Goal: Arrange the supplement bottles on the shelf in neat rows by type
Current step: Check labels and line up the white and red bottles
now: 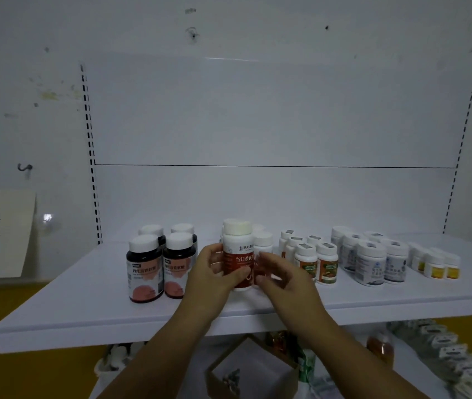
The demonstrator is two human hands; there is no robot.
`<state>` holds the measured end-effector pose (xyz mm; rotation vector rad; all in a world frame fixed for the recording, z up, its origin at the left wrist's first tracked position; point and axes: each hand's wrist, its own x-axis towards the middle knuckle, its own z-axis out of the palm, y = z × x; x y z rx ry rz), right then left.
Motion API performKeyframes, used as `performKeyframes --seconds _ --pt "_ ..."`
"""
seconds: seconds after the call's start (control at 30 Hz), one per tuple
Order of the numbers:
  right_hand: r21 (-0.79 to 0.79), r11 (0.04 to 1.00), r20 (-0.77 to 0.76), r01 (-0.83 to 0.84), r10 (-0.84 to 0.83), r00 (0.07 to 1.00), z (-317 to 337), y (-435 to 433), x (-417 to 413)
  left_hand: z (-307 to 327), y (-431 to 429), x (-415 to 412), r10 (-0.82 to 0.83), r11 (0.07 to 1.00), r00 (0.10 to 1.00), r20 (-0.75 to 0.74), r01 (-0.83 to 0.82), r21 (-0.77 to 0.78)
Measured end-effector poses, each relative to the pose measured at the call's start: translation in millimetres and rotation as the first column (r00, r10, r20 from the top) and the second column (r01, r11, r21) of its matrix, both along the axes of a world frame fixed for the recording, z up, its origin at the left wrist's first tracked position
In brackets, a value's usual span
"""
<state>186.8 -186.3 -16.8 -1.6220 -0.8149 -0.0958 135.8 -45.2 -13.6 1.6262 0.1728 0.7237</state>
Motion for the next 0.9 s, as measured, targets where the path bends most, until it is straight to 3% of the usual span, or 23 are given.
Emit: performKeyframes --seconds 0.13,0.3,0.43,0.63,0.8,0.9 --pt "-0.157 0.954 0.241 0.255 -0.214 0.947 16.9 -8.0 28.1 -9.7 11.4 11.5 0.096 0.991 0.995 -0.038 -0.092 0.094" --pt "-0.278 0.902 0.354 0.332 -0.225 0.908 42.9 2.6 57.7 -23.2 17.1 29.6 0.180 0.979 0.976 -0.124 -0.166 0.114" --pt "-0.372 0.857 0.326 0.358 -0.240 0.914 60.8 20.2 80.8 -24.1 15.6 39.4 0.155 0.980 0.977 -0.144 -0.133 0.149" --pt "-0.595 0.708 0.323 0.381 -0.223 0.920 93.6 55.7 113.1 -26.0 16.1 43.0 0.081 0.985 0.990 -0.118 -0.062 0.159" --pt "-0.786 0.595 0.065 0.169 -0.192 0.979 100.9 80.0 124.9 -32.8 14.3 45.3 0.159 0.955 0.979 -0.125 -0.120 0.272" --pt "-0.766 0.604 0.125 0.221 -0.197 0.972 94.4 87.9 132.4 -36.3 13.3 47.1 0.228 0.931 0.967 -0.110 -0.183 0.316"
